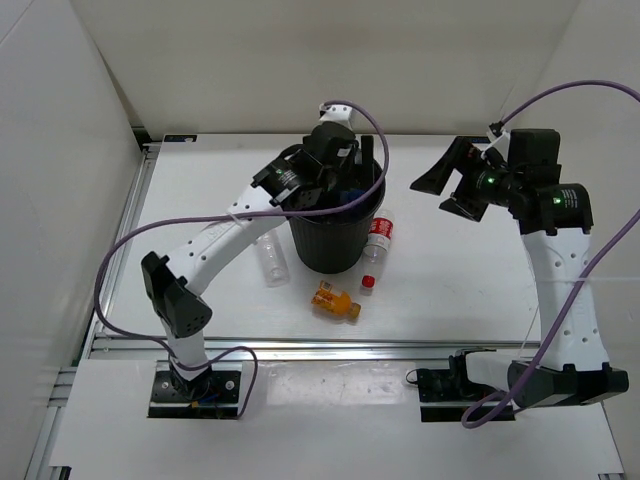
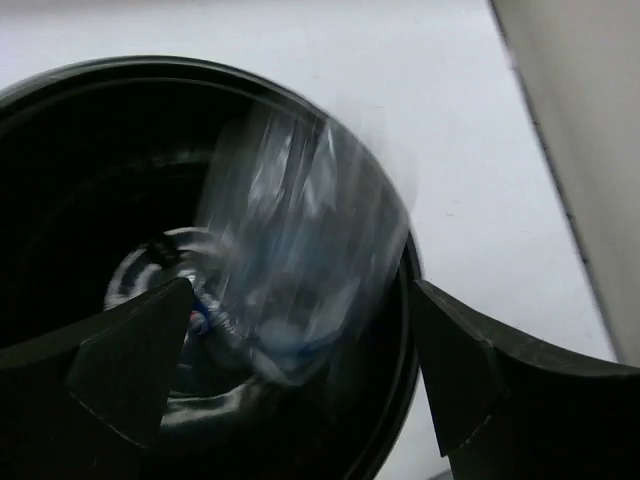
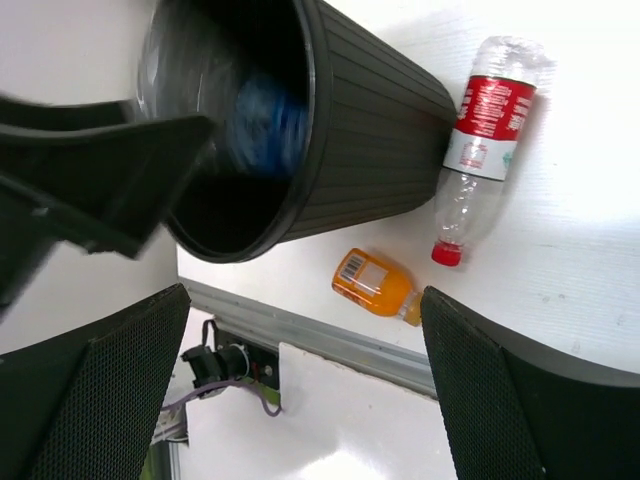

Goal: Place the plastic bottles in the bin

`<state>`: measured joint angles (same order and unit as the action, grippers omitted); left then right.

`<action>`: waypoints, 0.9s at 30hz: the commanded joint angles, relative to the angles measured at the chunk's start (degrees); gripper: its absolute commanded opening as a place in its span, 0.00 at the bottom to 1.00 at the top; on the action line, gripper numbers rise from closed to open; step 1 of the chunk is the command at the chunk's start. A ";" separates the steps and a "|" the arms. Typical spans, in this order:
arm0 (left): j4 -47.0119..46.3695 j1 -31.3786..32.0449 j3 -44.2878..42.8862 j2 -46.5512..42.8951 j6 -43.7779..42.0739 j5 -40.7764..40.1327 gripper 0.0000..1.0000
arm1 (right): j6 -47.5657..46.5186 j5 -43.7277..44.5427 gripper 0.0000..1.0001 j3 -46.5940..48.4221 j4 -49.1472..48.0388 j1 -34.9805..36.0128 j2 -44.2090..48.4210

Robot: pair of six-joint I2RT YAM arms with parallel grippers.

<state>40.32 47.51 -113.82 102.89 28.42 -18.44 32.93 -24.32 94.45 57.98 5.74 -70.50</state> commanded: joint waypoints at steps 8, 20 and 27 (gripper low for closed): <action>1.34 -0.40 3.13 -26.49 -0.42 -28.13 1.00 | 8.63 0.60 1.00 -23.82 -11.37 -3.80 1.34; 28.33 -0.92 40.75 -52.78 34.23 -23.76 1.00 | 6.27 1.38 1.00 -24.33 -20.00 -0.29 -24.22; 29.55 -0.92 50.88 -57.28 43.29 -18.04 1.00 | 6.27 0.67 1.00 -17.21 -20.62 0.94 -37.50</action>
<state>67.35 46.92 -63.11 48.62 65.71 -38.50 40.05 -23.31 73.38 39.38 5.69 -104.44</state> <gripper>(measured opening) 0.999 0.998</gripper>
